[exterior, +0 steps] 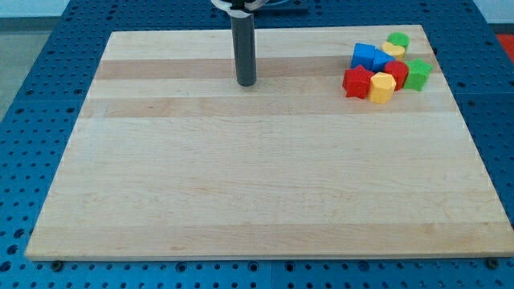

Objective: Slide the arm towards the red star

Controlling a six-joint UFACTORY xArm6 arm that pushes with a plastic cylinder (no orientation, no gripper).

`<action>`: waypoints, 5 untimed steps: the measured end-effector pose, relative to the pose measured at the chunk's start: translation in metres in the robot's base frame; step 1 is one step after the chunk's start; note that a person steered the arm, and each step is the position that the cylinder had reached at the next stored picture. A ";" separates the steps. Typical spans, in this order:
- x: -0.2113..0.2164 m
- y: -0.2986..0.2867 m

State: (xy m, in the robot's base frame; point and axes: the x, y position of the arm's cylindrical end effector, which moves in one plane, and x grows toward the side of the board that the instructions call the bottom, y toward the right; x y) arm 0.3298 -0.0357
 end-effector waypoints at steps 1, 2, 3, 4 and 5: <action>0.000 0.000; 0.000 0.000; 0.000 0.000; -0.026 0.000; -0.064 0.000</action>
State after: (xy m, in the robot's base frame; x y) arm 0.2654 -0.0356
